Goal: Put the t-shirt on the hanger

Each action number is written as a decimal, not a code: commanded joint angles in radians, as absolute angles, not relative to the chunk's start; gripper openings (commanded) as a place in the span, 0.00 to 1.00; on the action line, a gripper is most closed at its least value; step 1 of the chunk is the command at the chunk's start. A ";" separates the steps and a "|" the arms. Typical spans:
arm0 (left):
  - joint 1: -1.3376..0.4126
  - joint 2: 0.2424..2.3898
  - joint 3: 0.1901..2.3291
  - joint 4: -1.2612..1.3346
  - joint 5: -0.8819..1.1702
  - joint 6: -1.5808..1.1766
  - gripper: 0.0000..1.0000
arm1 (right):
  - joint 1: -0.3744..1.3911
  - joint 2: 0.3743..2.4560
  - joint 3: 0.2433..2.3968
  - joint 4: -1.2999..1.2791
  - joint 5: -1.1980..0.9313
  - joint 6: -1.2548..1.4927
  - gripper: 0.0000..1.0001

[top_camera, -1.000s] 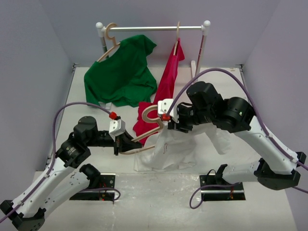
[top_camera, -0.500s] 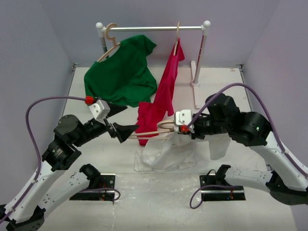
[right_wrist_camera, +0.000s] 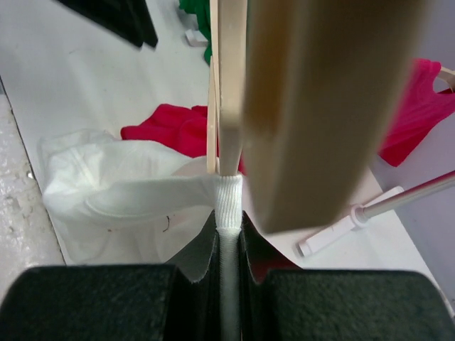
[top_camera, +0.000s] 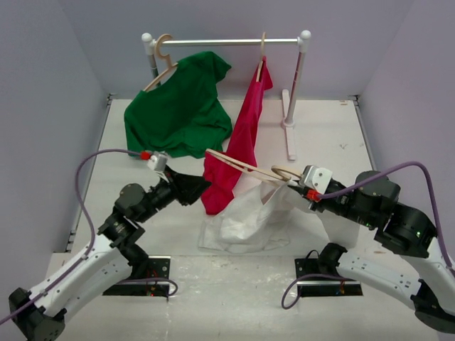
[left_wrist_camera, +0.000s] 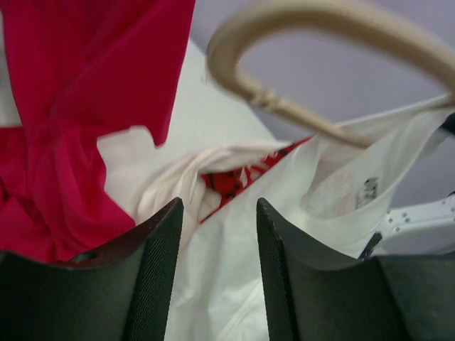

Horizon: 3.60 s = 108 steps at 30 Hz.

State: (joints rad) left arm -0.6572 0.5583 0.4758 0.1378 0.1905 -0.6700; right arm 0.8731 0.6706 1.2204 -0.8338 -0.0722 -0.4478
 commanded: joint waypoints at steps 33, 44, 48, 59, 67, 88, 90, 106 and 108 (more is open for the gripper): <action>-1.039 1.073 0.640 0.364 -0.245 -0.672 0.00 | 0.871 0.657 1.160 -0.623 -0.107 -0.301 0.00; -0.727 0.855 0.786 -0.125 -0.185 -0.541 0.00 | 0.871 0.615 1.152 -0.674 -0.125 -0.289 0.00; -0.637 0.857 0.859 -0.224 -0.149 -0.501 0.00 | 0.871 0.654 1.185 -0.765 -0.061 -0.282 0.00; -0.528 0.887 1.105 -0.352 -0.197 -0.408 0.00 | 0.871 0.768 1.302 -0.987 0.075 -0.215 0.00; -0.520 0.966 1.292 -0.411 -0.291 -0.334 0.00 | 0.871 0.831 1.350 -1.093 0.015 -0.252 0.00; -0.324 1.034 1.353 -0.249 0.396 -0.233 0.00 | 0.871 0.916 1.406 -1.074 -0.113 -0.366 0.00; -0.325 1.010 1.347 -0.221 0.512 -0.223 0.00 | 0.871 0.984 1.442 -1.087 -0.175 -0.417 0.00; -0.324 1.019 1.521 -0.443 0.746 -0.233 0.08 | 0.870 0.992 1.354 -0.406 -0.511 -0.369 0.00; -0.325 1.006 1.545 -0.463 0.773 -0.225 0.29 | 0.868 0.999 1.358 -0.397 -0.450 -0.339 0.00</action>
